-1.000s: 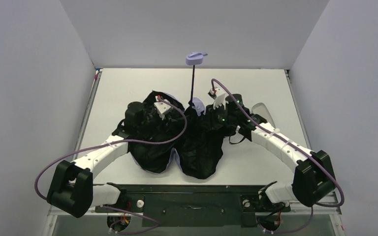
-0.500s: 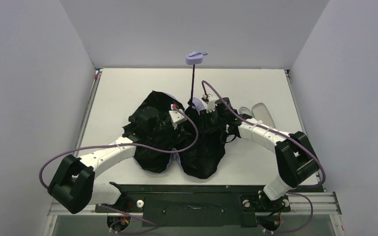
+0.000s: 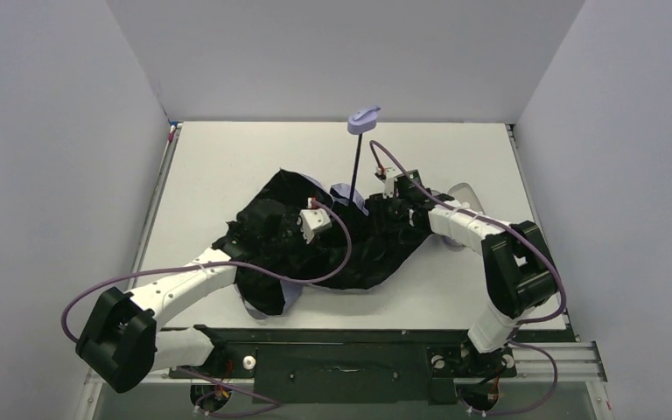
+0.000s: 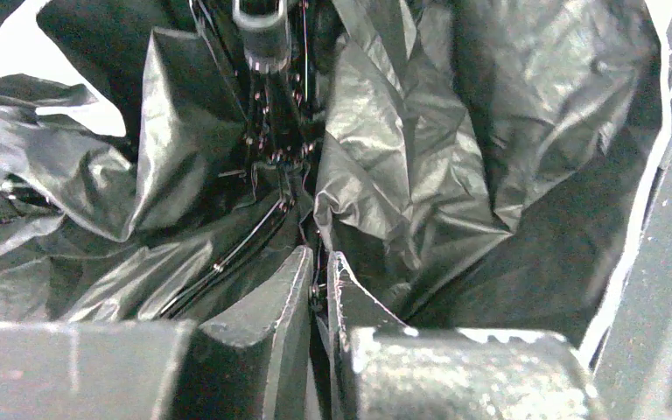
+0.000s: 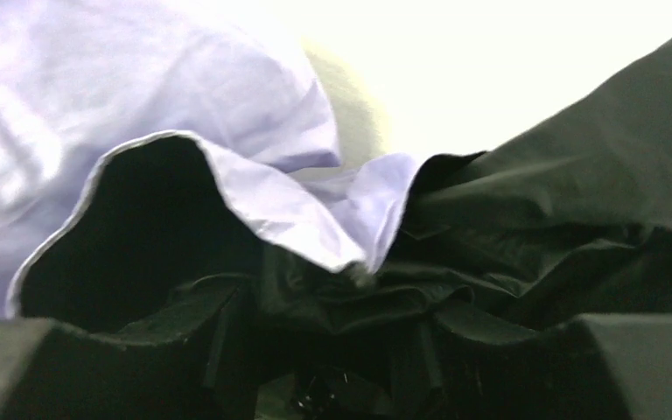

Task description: Open the umbrella

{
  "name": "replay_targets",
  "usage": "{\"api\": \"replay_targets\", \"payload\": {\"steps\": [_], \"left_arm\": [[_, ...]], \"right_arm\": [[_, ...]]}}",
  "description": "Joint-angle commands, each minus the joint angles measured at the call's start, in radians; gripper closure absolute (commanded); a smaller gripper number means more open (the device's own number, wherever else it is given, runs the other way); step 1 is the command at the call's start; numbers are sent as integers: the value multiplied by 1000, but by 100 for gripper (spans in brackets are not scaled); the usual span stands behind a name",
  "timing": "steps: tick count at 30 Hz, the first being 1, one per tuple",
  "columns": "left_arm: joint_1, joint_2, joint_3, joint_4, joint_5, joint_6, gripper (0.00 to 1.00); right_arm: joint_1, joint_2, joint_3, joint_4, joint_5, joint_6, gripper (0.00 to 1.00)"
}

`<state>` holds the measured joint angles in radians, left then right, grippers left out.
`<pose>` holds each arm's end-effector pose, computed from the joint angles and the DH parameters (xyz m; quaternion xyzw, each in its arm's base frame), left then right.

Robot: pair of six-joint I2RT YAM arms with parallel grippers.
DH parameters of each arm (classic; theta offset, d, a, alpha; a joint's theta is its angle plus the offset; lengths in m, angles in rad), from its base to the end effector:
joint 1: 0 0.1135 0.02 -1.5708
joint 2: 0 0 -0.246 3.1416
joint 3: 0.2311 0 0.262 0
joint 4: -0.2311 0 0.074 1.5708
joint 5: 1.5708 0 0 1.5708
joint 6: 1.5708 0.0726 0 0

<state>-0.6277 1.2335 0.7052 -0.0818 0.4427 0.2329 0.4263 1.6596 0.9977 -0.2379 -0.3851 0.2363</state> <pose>0.2274 -0.2034 0.1889 0.4531 0.7440 -0.2793 0.4039 0.3235 0.1769 0.1385 -0.1506 0.9166 0.2760 0.2468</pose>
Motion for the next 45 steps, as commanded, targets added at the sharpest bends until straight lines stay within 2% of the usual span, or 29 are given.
{"api": "replay_targets", "payload": {"steps": [1,5,7,10,13,17,18,22,28,39,45], "left_arm": [[-12,26,-9,-204,-42,67,100],[-17,79,5,-280,-75,142,100],[-17,95,9,-343,-107,206,100],[-13,74,-25,-346,-152,307,100],[-12,46,-58,-320,-146,317,100],[-12,22,-61,-244,-75,249,100],[-12,14,-65,-224,-58,222,100],[-11,16,-69,-140,-44,190,100],[-11,27,-58,-136,-36,202,100],[-11,15,-50,-155,-31,213,100],[-12,-2,-54,-174,-54,213,100]], "right_arm": [[-37,38,46,-44,72,-39,52],[-45,26,49,-47,72,-52,44],[-51,7,44,-47,80,-63,44],[-80,-28,24,-45,87,-75,44],[-92,-90,-3,-28,44,-111,44],[-84,-200,-59,63,-118,-97,44],[-75,-236,-72,94,-161,-89,44],[-36,-318,-79,152,-223,21,59],[0,-399,-106,222,-167,190,67],[66,-235,-98,341,-66,307,74],[80,-154,-127,340,-32,272,74]]}}
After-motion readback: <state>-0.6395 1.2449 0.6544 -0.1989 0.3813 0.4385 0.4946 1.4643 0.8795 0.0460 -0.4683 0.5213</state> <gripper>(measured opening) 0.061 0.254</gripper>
